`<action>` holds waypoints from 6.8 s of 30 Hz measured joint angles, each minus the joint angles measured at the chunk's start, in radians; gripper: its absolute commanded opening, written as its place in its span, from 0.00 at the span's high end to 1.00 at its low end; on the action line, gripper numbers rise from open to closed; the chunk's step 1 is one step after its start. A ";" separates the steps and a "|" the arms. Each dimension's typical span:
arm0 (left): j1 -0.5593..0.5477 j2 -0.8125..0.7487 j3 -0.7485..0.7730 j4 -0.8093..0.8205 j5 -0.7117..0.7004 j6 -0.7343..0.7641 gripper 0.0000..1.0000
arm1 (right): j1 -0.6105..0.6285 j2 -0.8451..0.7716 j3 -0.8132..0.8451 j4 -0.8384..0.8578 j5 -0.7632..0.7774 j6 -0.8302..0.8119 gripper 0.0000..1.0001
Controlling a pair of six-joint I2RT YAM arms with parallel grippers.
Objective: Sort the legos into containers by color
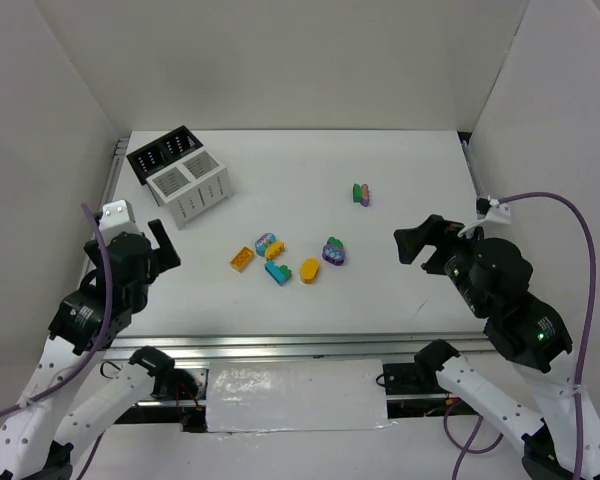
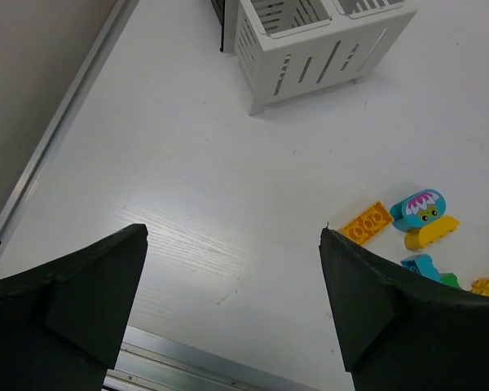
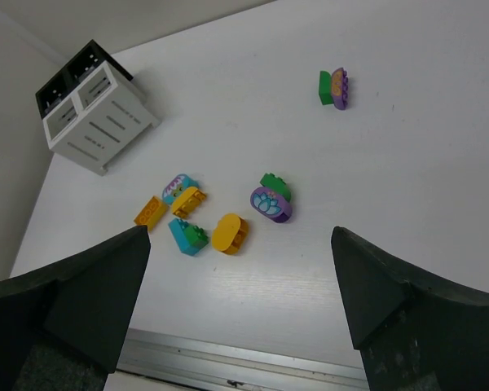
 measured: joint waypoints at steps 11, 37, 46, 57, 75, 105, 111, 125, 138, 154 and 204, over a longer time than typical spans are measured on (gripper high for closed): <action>0.000 0.071 0.000 0.004 0.103 -0.012 0.00 | 0.000 -0.039 -0.036 0.001 -0.047 0.008 0.00; -0.149 0.919 0.018 0.380 0.323 -0.060 0.01 | 0.005 0.000 -0.122 0.039 -0.303 -0.049 0.00; -0.078 0.978 0.029 0.457 0.360 0.068 0.01 | 0.018 0.016 -0.122 0.046 -0.306 -0.062 0.00; -0.033 1.065 0.019 0.522 0.412 0.109 0.07 | 0.024 0.031 -0.125 0.056 -0.321 -0.064 0.00; 0.002 1.088 0.034 0.528 0.417 0.081 1.00 | 0.024 0.031 -0.144 0.071 -0.322 -0.064 0.00; 0.308 1.296 0.988 0.103 0.525 -0.128 0.98 | 0.027 0.028 -0.144 0.088 -0.329 -0.064 0.00; 0.320 1.357 0.993 0.077 0.557 -0.128 0.96 | 0.031 0.030 -0.144 0.095 -0.329 -0.064 0.00; 0.361 1.359 0.921 0.106 0.572 -0.125 0.72 | 0.033 0.051 -0.161 0.101 -0.330 -0.064 0.00; 0.375 1.370 0.900 0.152 0.626 -0.122 0.25 | 0.033 0.063 -0.164 0.103 -0.332 -0.064 0.00; 0.262 1.150 0.808 0.149 0.502 -0.097 0.02 | 0.033 0.069 -0.183 0.112 -0.331 -0.058 0.00; -0.444 1.143 0.477 0.332 0.270 -0.066 1.00 | 0.038 -0.001 -0.115 -0.012 -0.061 0.083 0.00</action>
